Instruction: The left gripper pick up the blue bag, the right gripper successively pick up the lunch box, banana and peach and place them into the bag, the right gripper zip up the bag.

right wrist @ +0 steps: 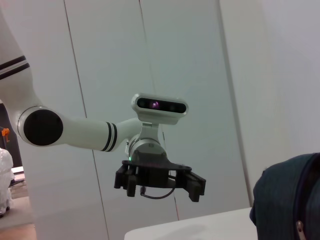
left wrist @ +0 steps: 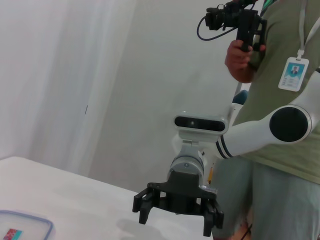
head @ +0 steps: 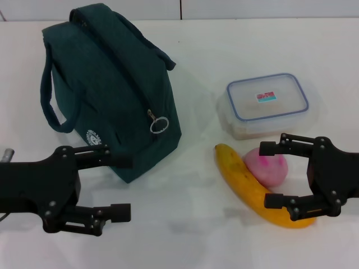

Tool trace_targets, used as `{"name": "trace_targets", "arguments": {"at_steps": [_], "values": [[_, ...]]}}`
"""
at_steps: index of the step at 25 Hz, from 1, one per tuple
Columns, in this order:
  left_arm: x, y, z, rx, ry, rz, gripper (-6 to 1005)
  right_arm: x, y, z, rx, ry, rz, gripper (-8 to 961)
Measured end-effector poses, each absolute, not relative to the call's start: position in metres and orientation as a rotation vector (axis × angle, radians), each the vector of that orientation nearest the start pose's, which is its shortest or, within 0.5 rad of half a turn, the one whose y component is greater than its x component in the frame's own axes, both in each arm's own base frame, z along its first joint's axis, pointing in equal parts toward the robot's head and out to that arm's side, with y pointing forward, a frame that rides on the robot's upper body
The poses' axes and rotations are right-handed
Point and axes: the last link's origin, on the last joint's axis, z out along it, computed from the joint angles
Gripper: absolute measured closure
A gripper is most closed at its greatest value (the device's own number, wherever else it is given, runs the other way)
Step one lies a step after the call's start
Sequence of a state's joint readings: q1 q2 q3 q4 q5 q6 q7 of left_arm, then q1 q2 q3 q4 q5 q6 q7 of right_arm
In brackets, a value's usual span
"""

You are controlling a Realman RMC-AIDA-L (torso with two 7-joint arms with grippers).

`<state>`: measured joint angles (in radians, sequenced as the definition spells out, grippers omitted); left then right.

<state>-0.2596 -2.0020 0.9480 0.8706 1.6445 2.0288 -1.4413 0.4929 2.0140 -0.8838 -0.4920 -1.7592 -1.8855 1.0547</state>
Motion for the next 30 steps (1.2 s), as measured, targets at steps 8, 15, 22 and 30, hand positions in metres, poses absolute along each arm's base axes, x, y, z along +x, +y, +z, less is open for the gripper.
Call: {"name": "trace_targets", "arguments": {"at_steps": [8,15,22,30], "values": [[-0.255,0.235,0.052,-2.964,-0.451,-1.099,124,0.242,0.278,0.0,-2.918,0.171,1.109,81],[-0.25,0.239,0.06,-2.903,-0.407,-1.174,124,0.243,0.28,0.001,-2.908,0.174,1.1,81],[-0.257,0.275,0.116,-2.481,-0.583,-1.314,124,0.247,0.28,0.004,-2.882,0.183,1.097,82],[-0.274,0.333,0.131,-2.307,-1.067,-0.999,125,0.256,0.276,0.003,-2.842,0.207,1.073,82]]}}
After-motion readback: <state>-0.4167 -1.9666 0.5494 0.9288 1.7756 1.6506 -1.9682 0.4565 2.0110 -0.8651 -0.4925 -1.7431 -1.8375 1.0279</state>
